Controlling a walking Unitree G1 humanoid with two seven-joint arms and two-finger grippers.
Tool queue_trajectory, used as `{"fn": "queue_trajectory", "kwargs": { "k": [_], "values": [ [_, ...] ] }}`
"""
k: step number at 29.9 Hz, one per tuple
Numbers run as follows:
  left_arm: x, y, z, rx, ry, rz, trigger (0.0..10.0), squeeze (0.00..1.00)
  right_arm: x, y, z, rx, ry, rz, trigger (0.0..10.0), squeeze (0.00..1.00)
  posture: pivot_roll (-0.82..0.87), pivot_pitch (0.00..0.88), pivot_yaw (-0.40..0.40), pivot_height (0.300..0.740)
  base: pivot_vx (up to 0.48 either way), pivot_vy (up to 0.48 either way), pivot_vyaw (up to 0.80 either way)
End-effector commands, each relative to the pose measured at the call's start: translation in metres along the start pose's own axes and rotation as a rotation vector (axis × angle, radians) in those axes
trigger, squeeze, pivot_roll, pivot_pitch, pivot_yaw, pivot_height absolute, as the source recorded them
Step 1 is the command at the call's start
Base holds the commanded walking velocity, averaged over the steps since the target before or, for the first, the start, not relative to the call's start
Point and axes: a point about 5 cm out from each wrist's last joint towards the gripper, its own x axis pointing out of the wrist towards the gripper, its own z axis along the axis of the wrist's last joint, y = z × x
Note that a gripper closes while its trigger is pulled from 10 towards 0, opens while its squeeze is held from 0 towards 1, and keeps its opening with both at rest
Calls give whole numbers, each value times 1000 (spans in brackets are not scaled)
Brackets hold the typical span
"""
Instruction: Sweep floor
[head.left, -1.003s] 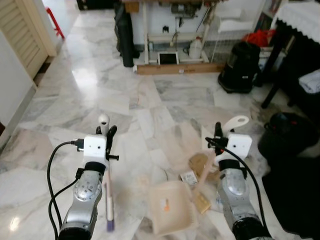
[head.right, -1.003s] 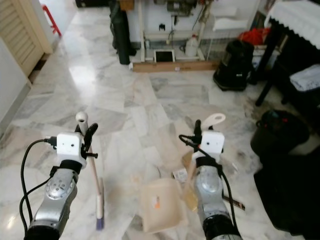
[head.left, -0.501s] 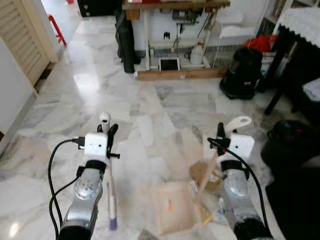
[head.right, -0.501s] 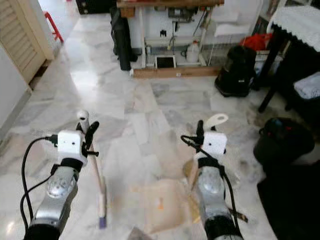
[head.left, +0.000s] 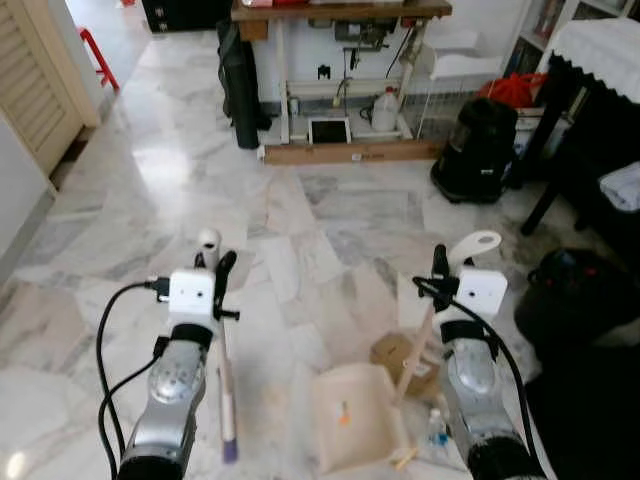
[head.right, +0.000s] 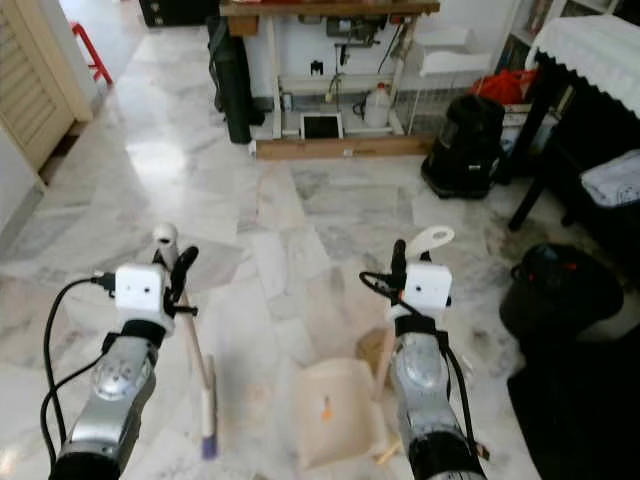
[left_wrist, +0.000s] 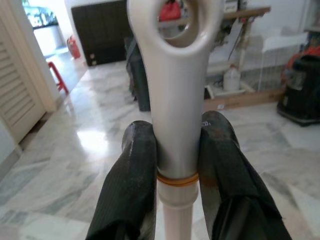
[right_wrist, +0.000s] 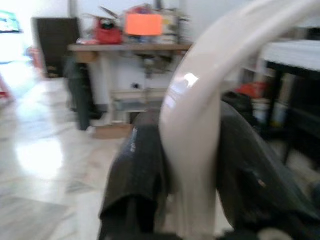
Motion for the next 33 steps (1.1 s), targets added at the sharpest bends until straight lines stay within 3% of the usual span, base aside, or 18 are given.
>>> {"fn": "queue_trajectory", "kwargs": {
  "k": [1,12,22,33],
  "values": [
    [6,-3,12,3,-58,-9,10000,0,4,-2,8,31,-42,-22,10000,0,0,79,8,740,289,0,0],
    [6,-4,12,2,-58,-11,10000,0,4,-2,8,29,-38,-21,10000,0,1,81,8,740,292,0,0],
    [6,-5,13,-3,-64,-12,10000,0,5,-3,7,43,-26,-26,10000,0,0,82,7,740,0,0,0],
    [5,-5,12,-5,-64,-12,10000,0,6,-2,6,50,-14,-21,10000,0,-1,83,5,740,0,0,-800]
  ]
}}
